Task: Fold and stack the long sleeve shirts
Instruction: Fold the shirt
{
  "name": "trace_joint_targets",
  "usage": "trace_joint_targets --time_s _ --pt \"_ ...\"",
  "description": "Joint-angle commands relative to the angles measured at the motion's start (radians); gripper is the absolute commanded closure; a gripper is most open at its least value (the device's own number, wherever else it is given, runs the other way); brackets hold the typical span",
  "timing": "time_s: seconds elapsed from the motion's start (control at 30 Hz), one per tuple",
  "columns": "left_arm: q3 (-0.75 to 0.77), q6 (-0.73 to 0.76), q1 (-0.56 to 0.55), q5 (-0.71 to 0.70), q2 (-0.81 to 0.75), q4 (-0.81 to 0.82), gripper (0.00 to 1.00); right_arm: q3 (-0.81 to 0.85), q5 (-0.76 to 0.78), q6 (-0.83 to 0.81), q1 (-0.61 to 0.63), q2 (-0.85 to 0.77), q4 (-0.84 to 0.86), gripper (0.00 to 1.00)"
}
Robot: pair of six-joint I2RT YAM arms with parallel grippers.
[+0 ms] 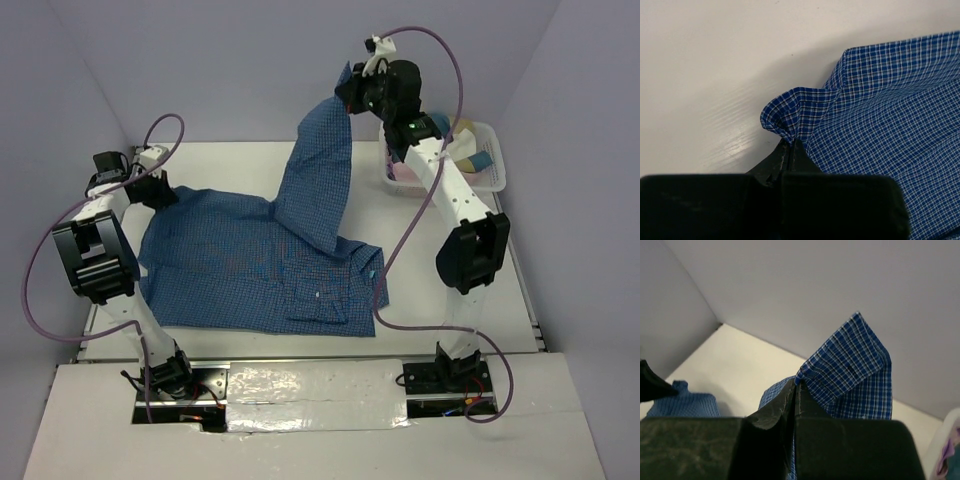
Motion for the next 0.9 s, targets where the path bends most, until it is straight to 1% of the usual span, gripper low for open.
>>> trace_joint_targets --time_s 0.0,0.07,0.13,0.17,0.27,0.3,0.33,0.43,0.47,0.5,0.53,0.57,0.6,0.63,0.67,0.7,0.73,0.77,0.8,0.83,0.87 --pt "-0.014 0.049 -0.002 0.048 0.007 0.032 1.0 0.129 -0.039 -0.074 0.005 0.026 0.041 1.0" --pt "-0.008 0.053 -0.002 0.051 0.016 0.03 1.0 0.253 -0.016 -0.091 0.012 0.089 0.014 1.0" --pt "-0.001 0.052 -0.002 0.055 0.024 0.026 1.0 0.378 -0.027 -0.086 0.013 0.153 -0.001 1.0" --pt "0.0 0.052 -0.002 0.056 0.027 0.021 1.0 0.393 -0.047 -0.08 0.015 0.165 -0.001 1.0" --pt "-0.017 0.056 -0.002 0.056 0.025 0.027 1.0 0.307 -0.134 -0.1 0.021 0.155 0.096 1.0" --pt "-0.03 0.059 -0.002 0.057 0.022 0.035 1.0 0.264 -0.127 -0.115 0.025 0.147 0.097 1.0" --pt "-0.035 0.065 -0.002 0.056 0.021 0.035 1.0 0.268 -0.117 -0.133 0.031 0.153 0.097 1.0" --pt "-0.035 0.091 -0.004 0.052 0.016 0.012 1.0 0.324 -0.126 -0.204 0.053 0.173 -0.009 1.0" --pt "-0.037 0.102 -0.001 0.054 0.013 0.004 1.0 0.304 -0.139 -0.222 0.059 0.16 -0.03 1.0" --pt "-0.05 0.114 0.004 0.059 0.001 0.0 1.0 0.263 -0.146 -0.242 0.079 0.102 -0.038 1.0" --pt "-0.061 0.145 0.008 0.066 -0.01 -0.006 1.0 0.129 -0.145 -0.281 0.091 0.063 -0.022 1.0" --pt "-0.072 0.165 0.012 0.074 -0.019 -0.008 1.0 0.051 -0.14 -0.295 0.1 0.016 0.003 1.0" --pt "-0.101 0.183 0.018 0.092 -0.045 -0.011 0.99 -0.034 -0.142 -0.305 0.119 -0.03 0.062 1.0" --pt "-0.115 0.229 0.03 0.104 -0.06 -0.019 0.98 -0.192 -0.146 -0.316 0.123 -0.125 0.093 1.0" --pt "-0.132 0.258 0.036 0.117 -0.074 -0.028 0.97 -0.263 -0.151 -0.316 0.13 -0.175 0.115 1.0" --pt "-0.164 0.288 0.042 0.138 -0.103 -0.037 0.95 -0.335 -0.157 -0.313 0.136 -0.265 0.174 1.0" --pt "-0.182 0.359 0.053 0.146 -0.12 -0.048 0.94 -0.457 -0.165 -0.312 0.148 -0.303 0.196 1.0" --pt "-0.199 0.399 0.059 0.154 -0.135 -0.071 0.91 -0.507 -0.166 -0.313 0.157 -0.343 0.209 1.0" --pt "-0.24 0.438 0.071 0.164 -0.169 -0.078 0.9 -0.603 -0.163 -0.316 0.178 -0.414 0.225 1.0" --pt "-0.262 0.52 0.079 0.171 -0.188 -0.086 0.89 -0.645 -0.15 -0.321 0.195 -0.443 0.227 1.0" --pt "-0.288 0.568 0.084 0.174 -0.204 -0.094 0.86 -0.682 -0.137 -0.331 0.212 -0.472 0.229 1.0"
